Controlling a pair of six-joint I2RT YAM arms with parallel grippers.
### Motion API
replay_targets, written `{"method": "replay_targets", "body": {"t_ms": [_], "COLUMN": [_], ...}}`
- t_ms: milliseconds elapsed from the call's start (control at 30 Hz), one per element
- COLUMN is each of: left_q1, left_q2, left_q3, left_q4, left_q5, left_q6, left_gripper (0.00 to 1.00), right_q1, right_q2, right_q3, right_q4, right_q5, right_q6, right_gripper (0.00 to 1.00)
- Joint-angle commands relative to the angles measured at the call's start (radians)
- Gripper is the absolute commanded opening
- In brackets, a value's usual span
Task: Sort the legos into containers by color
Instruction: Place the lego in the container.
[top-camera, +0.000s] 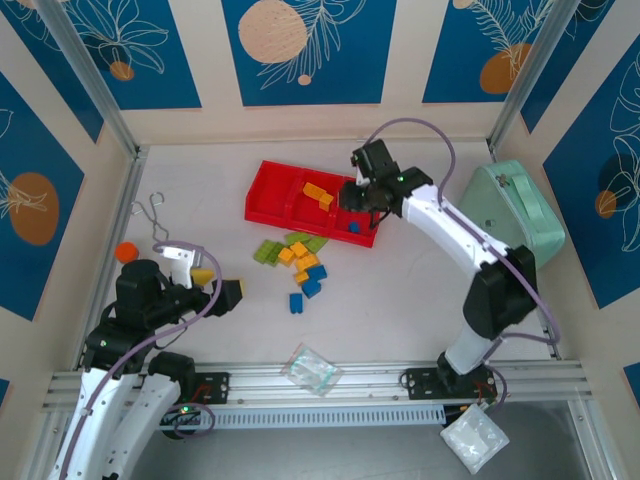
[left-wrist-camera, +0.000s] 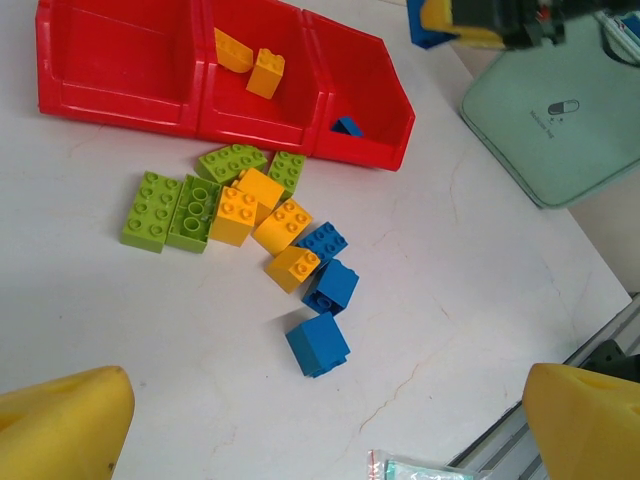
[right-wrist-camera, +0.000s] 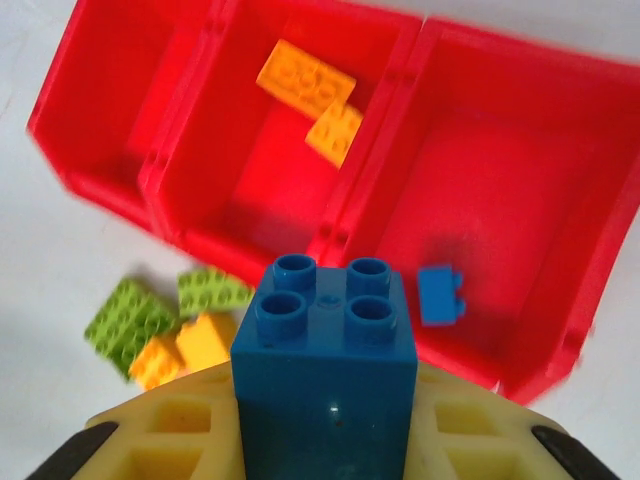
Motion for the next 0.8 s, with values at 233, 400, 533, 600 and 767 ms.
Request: {"method": "replay_targets", "body": {"t_ms": [233,400,533,600,767], "left_q1": [-0.026,-0.041,-0.067,-0.108,-0.260], "left_q2": [0.009,0.059,0.141,0.172,0.221], "left_q3": [0.025,0.048,0.112,0.133,0.133], "left_q4": [-0.026,-0.062,-0.155,-0.190,-0.193], "left_q5": [-0.060,-0.117,-0.195,-0.258,-0.335], "left_q6": [-0.001,-0.012,-0.025,-0.043,-0.180], "left_gripper": [0.99,0.99,0.99,0.99,0.99], "right_q1": [-0.116,-0.124,-0.130,-0.131,-0.127], "right_q2": [0.277,0.316,0.284,0.252,0.136], "right_q3": [0.187,0.187,0.170,0.161,0.137], "right_q4": [-0.007,-0.019,-0.033,-0.037,-0.068], "right_q5": [-0.138,-0.114,-0.111,-0.111,-0.133], "right_q6": [-0.062,-0.033,-0.009,-0.006,0.002], "right_gripper": [0.25,0.39,0.57,0.72,0.86]}}
